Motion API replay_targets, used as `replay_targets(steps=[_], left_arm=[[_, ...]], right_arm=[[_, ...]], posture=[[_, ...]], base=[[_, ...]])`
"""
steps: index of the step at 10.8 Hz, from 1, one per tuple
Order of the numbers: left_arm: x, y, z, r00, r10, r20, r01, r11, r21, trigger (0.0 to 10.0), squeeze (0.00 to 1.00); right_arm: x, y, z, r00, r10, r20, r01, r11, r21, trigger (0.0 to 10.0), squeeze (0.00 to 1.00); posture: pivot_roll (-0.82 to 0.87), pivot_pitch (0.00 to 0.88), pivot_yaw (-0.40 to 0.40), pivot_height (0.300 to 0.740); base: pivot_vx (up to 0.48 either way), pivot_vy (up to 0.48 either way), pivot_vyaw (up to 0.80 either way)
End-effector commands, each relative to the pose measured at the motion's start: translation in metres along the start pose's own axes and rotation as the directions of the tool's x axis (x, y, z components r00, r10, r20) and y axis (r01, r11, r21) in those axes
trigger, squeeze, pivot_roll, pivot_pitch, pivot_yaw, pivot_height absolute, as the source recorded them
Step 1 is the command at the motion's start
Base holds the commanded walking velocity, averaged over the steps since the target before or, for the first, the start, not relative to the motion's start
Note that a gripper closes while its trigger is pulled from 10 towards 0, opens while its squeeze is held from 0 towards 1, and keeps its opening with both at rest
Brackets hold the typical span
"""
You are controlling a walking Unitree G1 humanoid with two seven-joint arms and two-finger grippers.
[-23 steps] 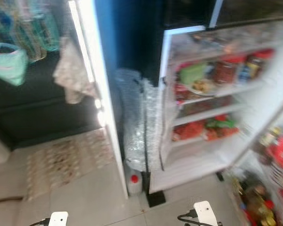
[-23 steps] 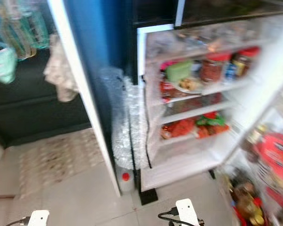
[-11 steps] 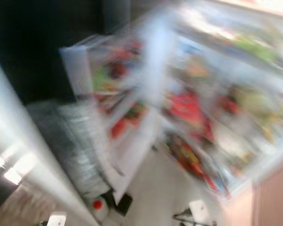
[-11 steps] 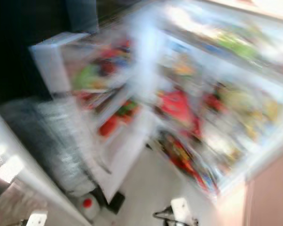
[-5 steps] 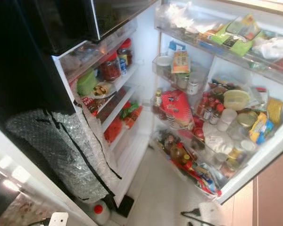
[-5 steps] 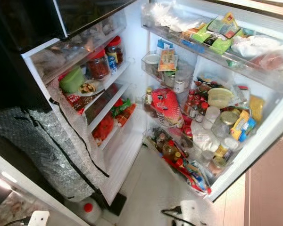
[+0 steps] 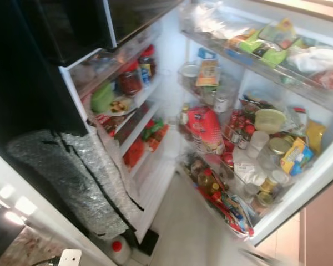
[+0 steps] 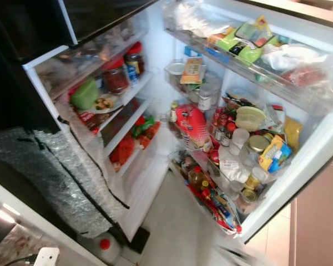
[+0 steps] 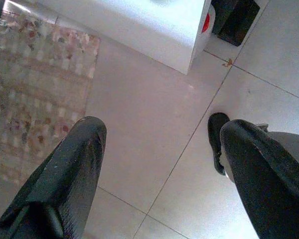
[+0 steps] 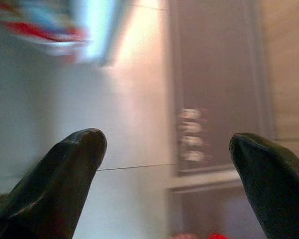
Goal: Restocking fridge
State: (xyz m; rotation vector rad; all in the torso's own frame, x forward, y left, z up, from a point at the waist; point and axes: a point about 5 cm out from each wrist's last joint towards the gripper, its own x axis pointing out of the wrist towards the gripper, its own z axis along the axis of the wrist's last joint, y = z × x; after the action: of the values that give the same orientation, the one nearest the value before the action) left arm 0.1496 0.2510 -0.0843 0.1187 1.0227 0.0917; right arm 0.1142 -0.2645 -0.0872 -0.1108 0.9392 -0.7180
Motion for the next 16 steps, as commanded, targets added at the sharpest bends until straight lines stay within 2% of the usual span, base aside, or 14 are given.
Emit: replay_targets(steps=[1, 3, 5, 6, 8, 9, 14, 16], left_arm=[[-0.001, 0.001, -0.003, 1.0, -0.004, -0.015, 0.004, 1.0, 0.012, 10.0, 0.0], [-0.001, 0.002, -0.003, 1.0, -0.004, -0.017, 0.004, 1.0, 0.017, 10.0, 0.0], [-0.001, 0.002, -0.004, 1.0, 0.0, -0.017, 0.001, 1.0, 0.026, 10.0, 0.0], [-0.001, 0.002, -0.004, 1.0, 0.001, -0.015, -0.001, 1.0, 0.031, 10.0, 0.0], [-0.001, 0.003, -0.004, 1.0, 0.002, -0.014, -0.002, 0.999, 0.032, 10.0, 0.0], [-0.001, 0.003, -0.005, 1.0, 0.006, -0.012, -0.006, 0.999, 0.035, 10.0, 0.0], [-0.001, 0.005, -0.002, 1.0, 0.022, -0.004, -0.022, 0.999, 0.035, 10.0, 0.0], [-0.001, 0.005, -0.002, 1.0, 0.025, -0.004, -0.025, 0.999, 0.033, 10.0, 0.0]], right_arm=[[-0.002, 0.001, 0.001, 0.999, -0.049, 0.018, 0.049, 0.998, 0.034, 10.0, 0.0], [-0.001, -0.006, 0.003, 0.994, -0.111, 0.023, 0.109, 0.99, 0.095, 10.0, 0.0], [0.002, -0.017, 0.014, 0.979, -0.187, 0.087, 0.174, 0.975, 0.136, 10.0, 0.0], [0.002, -0.016, 0.023, 0.97, -0.194, 0.144, 0.176, 0.976, 0.126, 10.0, 0.0], [0.002, -0.017, 0.028, 0.962, -0.213, 0.174, 0.192, 0.973, 0.129, 10.0, 0.0], [0.001, -0.024, 0.031, 0.936, -0.293, 0.195, 0.267, 0.952, 0.148, 10.0, 0.0], [-0.001, -0.025, 0.039, 0.909, -0.348, 0.23, 0.308, 0.931, 0.196, 10.0, 0.0], [-0.001, -0.025, 0.05, 0.89, -0.354, 0.286, 0.308, 0.932, 0.193, 10.0, 0.0]], posture=[[-0.02, 0.0, 0.05, 0.74], [-0.03, 0.0, 0.055, 0.74], [-0.03, 0.0, 0.059, 0.74], [-0.03, 0.0, 0.056, 0.74], [-0.03, 0.0, 0.056, 0.74], [-0.03, 0.0, 0.059, 0.74], [-0.02, 0.0, 0.06, 0.74], [-0.02, 0.0, 0.06, 0.74]], base=[[0.0, 0.0, 0.0], [0.0, 0.0, 0.0], [0.0, 0.0, 0.0], [0.0, 0.0, 0.0], [0.0, 0.0, 0.0], [0.0, 0.0, 0.0], [0.0, 0.0, 0.0], [0.0, 0.0, 0.0]])
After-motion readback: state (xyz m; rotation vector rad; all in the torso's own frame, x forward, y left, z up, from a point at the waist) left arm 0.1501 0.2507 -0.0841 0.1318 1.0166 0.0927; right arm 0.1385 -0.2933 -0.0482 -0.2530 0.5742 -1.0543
